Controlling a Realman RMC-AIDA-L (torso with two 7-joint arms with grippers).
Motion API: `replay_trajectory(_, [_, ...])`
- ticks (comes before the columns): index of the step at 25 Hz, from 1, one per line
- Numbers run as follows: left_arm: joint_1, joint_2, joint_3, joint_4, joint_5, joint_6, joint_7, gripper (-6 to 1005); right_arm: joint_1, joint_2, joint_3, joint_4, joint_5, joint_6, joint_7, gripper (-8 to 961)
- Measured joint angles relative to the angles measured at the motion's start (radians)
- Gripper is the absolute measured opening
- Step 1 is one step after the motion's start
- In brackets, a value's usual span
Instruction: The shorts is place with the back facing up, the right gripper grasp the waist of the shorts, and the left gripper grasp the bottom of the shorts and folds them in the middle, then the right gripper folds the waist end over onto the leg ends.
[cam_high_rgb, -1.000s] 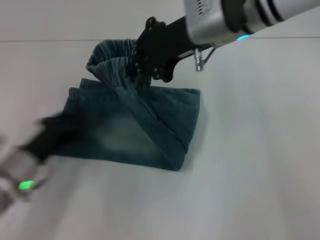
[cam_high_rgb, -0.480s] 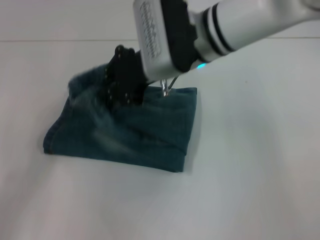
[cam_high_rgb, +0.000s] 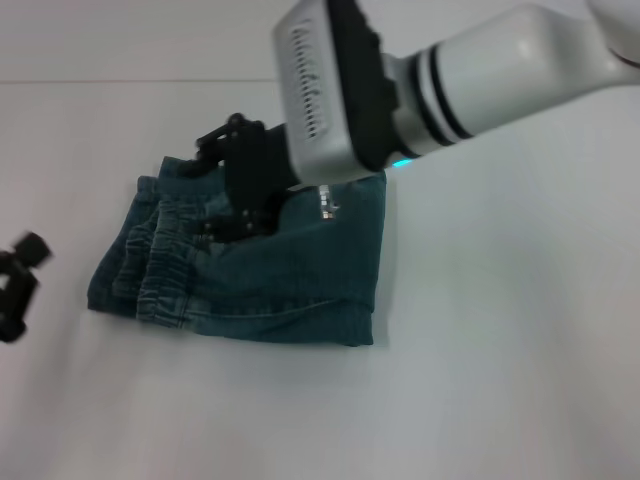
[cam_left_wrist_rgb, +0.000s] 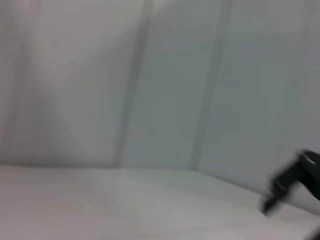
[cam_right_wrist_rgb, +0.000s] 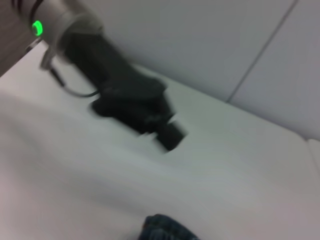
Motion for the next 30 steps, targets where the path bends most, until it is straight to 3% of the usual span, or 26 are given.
replay_trajectory(1, [-0.003,0.005,0.019,0.022,0.034,0.019,-0.016,39,-0.029,-0.002,0.001,-0.036,-0.001,0.0,0.021,344])
replay_trajectory(4, [-0.017,0.018,0.05,0.068,0.108,0.066,-0.061,39,-0.13,-0.009,0.019,-0.143,-0.005,-0.015,0.082,593])
replay_trajectory(9, [-0.069,0.038,0.087,0.115,0.241,0.133,-0.141,41,-0.293,-0.01,0.12,-0.249,0.018,-0.094,0.158,794])
replay_trajectory(14, [-0.094,0.043,0.114,0.116,0.261,0.157,-0.159,47,-0.463,-0.009,0.2,-0.251,0.134,-0.165,0.134,924])
replay_trajectory(18, [-0.109,0.046,0.128,0.112,0.264,0.164,-0.173,52,-0.603,-0.003,0.196,-0.232,0.204,-0.177,0.02,924])
replay_trajectory(20, [-0.119,0.05,0.15,0.114,0.279,0.168,-0.199,124,-0.676,-0.001,0.182,-0.207,0.222,-0.181,-0.03,924])
replay_trajectory(28, [-0.168,0.064,0.2,0.113,0.384,0.135,-0.27,466,-0.767,-0.005,0.229,-0.165,0.263,-0.279,-0.141,924])
replay_trajectory(30, [-0.174,0.065,0.212,0.112,0.392,0.134,-0.277,629,-0.771,-0.006,0.267,-0.155,0.264,-0.324,-0.151,924])
